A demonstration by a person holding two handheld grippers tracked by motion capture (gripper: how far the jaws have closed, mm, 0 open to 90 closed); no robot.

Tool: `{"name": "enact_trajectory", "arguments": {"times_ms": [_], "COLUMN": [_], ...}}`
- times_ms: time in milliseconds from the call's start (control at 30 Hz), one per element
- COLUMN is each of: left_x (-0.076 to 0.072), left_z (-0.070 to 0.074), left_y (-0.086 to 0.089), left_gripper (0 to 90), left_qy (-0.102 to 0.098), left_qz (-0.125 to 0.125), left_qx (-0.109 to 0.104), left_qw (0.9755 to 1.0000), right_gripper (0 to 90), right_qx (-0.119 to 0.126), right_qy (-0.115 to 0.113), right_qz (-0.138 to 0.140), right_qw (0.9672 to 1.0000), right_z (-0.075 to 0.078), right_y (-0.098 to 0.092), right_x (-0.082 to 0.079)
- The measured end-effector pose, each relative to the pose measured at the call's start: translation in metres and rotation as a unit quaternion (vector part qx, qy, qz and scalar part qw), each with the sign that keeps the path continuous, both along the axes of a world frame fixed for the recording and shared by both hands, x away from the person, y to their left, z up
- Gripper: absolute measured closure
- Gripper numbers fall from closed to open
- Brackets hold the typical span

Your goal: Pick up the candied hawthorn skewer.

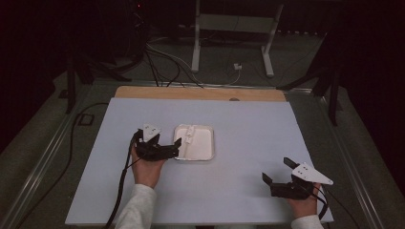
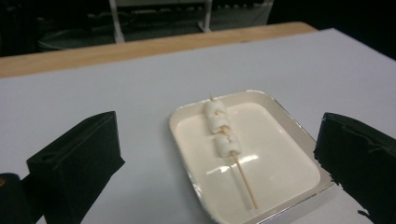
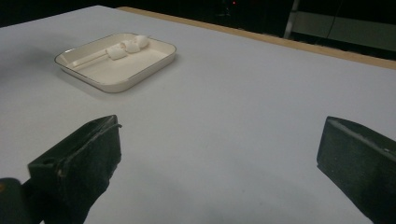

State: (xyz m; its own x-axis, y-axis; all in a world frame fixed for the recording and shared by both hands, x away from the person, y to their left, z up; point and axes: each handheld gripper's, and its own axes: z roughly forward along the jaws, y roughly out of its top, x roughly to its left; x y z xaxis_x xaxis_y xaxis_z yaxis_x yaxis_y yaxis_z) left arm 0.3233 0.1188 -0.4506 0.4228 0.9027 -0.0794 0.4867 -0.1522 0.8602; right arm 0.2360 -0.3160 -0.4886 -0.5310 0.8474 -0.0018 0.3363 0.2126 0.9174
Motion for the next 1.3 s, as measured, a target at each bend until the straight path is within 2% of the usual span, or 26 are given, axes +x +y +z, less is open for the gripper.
{"name": "enact_trajectory", "arguments": {"times_ms": [167, 200, 233, 333, 367, 400, 500, 600, 700, 767, 833, 867, 900, 1033, 1133, 1300], "left_x": [0.009, 0.009, 0.012, 0.017, 0.017, 0.019, 0.023, 0.024, 0.024, 0.024, 0.024, 0.024, 0.025, 0.025, 0.024, 0.025], "left_z": [-0.012, -0.012, -0.018, -0.026, -0.026, -0.031, -0.039, -0.047, -0.052, -0.055, -0.057, -0.060, -0.061, -0.061, -0.061, -0.060], "left_y": [-0.016, -0.016, -0.021, -0.029, -0.029, -0.035, -0.044, -0.049, -0.053, -0.055, -0.056, -0.058, -0.058, -0.059, -0.061, -0.061], "left_gripper": [3.9, 4.4, 5.1, 6.6, 7.0, 7.0, 9.8, 19.6, 42.6, 50.3, 58.4, 61.4, 64.7, 75.4, 84.7, 88.0], "left_qy": [0.029, 0.029, 0.046, 0.066, 0.066, 0.078, 0.096, 0.111, 0.126, 0.133, 0.138, 0.144, 0.149, 0.147, 0.144, 0.146], "left_qz": [-0.002, -0.002, -0.004, -0.006, -0.006, -0.009, -0.007, -0.006, -0.006, -0.009, -0.009, -0.002, -0.001, 0.005, 0.011, 0.014], "left_qx": [0.023, 0.023, 0.026, 0.030, 0.030, 0.034, 0.042, 0.046, 0.045, 0.055, 0.058, 0.069, 0.070, 0.080, 0.105, 0.109], "left_qw": [0.9993, 0.9993, 0.9986, 0.9974, 0.9974, 0.9963, 0.9945, 0.9927, 0.9910, 0.9896, 0.9887, 0.9872, 0.9864, 0.9859, 0.9840, 0.9831], "right_gripper": [0.0, 0.0, 0.0, 0.0, 0.0, 0.0, 0.0, 0.0, 0.0, 0.0, 0.0, 0.0, 0.0, 0.0, 0.0, 0.0], "right_qx": [0.000, 0.000, 0.000, -0.001, -0.001, -0.001, 0.000, 0.000, 0.001, 0.001, 0.001, 0.001, 0.001, 0.000, 0.000, -0.001], "right_qy": [0.000, 0.000, 0.000, 0.000, 0.000, 0.000, 0.000, 0.001, 0.001, 0.000, 0.001, 0.000, 0.000, 0.000, 0.000, 0.000], "right_qz": [0.000, 0.000, 0.000, 0.000, 0.000, 0.000, 0.000, -0.002, -0.002, -0.002, -0.002, -0.002, -0.002, -0.002, -0.003, -0.003], "right_qw": [1.0000, 1.0000, 1.0000, 1.0000, 1.0000, 1.0000, 1.0000, 1.0000, 1.0000, 1.0000, 1.0000, 1.0000, 1.0000, 1.0000, 1.0000, 1.0000], "right_z": [0.000, 0.000, 0.000, 0.000, 0.000, 0.000, 0.000, 0.000, 0.000, 0.000, 0.000, 0.000, 0.000, 0.000, -0.001, -0.001], "right_y": [0.000, 0.000, 0.000, 0.000, 0.000, 0.000, 0.000, -0.001, -0.002, -0.002, -0.001, -0.001, -0.001, -0.001, -0.001, -0.001], "right_x": [0.000, 0.000, 0.000, 0.000, 0.000, 0.000, 0.000, 0.000, 0.000, 0.000, 0.000, 0.000, 0.000, 0.000, 0.001, 0.000]}}
